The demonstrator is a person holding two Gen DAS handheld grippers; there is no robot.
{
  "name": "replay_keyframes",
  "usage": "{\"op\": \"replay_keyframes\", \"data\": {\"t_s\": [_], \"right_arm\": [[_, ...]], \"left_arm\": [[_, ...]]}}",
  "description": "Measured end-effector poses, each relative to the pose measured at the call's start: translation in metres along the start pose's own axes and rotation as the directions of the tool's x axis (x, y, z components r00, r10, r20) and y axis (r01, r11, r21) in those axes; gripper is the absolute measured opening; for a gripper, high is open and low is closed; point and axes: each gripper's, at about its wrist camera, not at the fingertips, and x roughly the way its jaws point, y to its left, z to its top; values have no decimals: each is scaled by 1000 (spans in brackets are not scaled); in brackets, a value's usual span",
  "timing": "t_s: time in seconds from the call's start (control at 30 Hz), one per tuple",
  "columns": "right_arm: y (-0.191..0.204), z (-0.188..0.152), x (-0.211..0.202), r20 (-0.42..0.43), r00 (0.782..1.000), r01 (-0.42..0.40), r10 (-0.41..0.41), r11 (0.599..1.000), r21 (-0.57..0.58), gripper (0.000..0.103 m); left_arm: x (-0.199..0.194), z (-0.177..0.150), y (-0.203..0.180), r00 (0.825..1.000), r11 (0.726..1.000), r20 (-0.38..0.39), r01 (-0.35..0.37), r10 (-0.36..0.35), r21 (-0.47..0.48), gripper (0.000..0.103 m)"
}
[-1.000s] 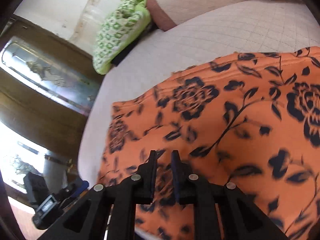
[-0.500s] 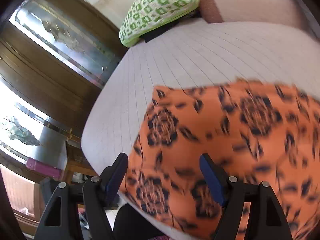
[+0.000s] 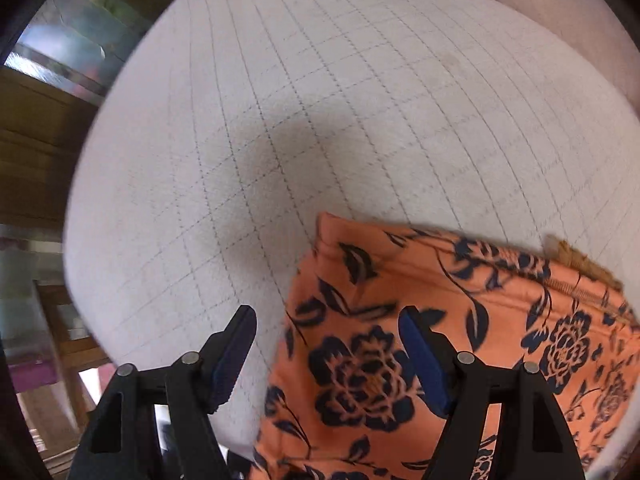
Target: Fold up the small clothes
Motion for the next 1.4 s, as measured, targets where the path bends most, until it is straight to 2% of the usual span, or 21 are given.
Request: {"op": "replay_keyframes", "data": {"t_s": [0.13, 0.23, 0.3, 0.37, 0.43, 0.47, 0.5, 0.6, 0.67, 0.83, 1.1, 1.4], "right_arm": [[31, 11, 20, -62, 988, 137, -140, 989, -54, 77], [48, 14, 45, -122, 946, 285, -299, 951, -120, 77], [53, 13, 54, -126, 933, 319, -338, 937, -145, 77], [55, 11, 54, -105, 934, 324, -342, 933, -159, 77], [54, 8, 52, -91, 938, 313, -335, 930, -194, 61], [48, 1, 48, -87, 936, 320, -342, 926, -201, 41], [42, 1, 46, -80, 933, 329, -351, 922, -202, 28], [19, -3, 28, -77, 965, 234, -249, 958, -168, 16], [6, -5, 15, -57, 981, 176, -185, 975, -139, 15], [-26, -22, -18, 13, 997, 77, -76, 993, -88, 13], [-71, -42, -69, 114, 992, -52, 55, 998, -36, 13], [-139, -67, -109, 208, 967, -161, 149, 986, 41, 13]], "left_arm": [[-6, -2, -2, 1000, 998, 23, 21, -22, 53, 16], [-10, -3, -8, 999, 995, 41, 25, -29, 92, 15], [-14, -3, -14, 998, 993, 51, 26, -32, 117, 14], [-15, -1, -18, 998, 991, 58, 29, -37, 132, 14], [-17, -1, -23, 997, 989, 63, 33, -42, 142, 14], [-18, -1, -27, 997, 987, 69, 32, -43, 155, 14], [-19, -2, -31, 996, 985, 75, 27, -40, 167, 14], [-23, -4, -42, 996, 981, 84, 22, -39, 195, 14], [-24, -6, -52, 995, 977, 87, 22, -41, 212, 14], [-26, -14, -77, 996, 964, 84, 18, -41, 265, 14], [-30, -27, -115, 996, 942, 65, 37, -62, 334, 14], [-19, -47, -171, 997, 899, 11, 60, -72, 435, 14]]}}
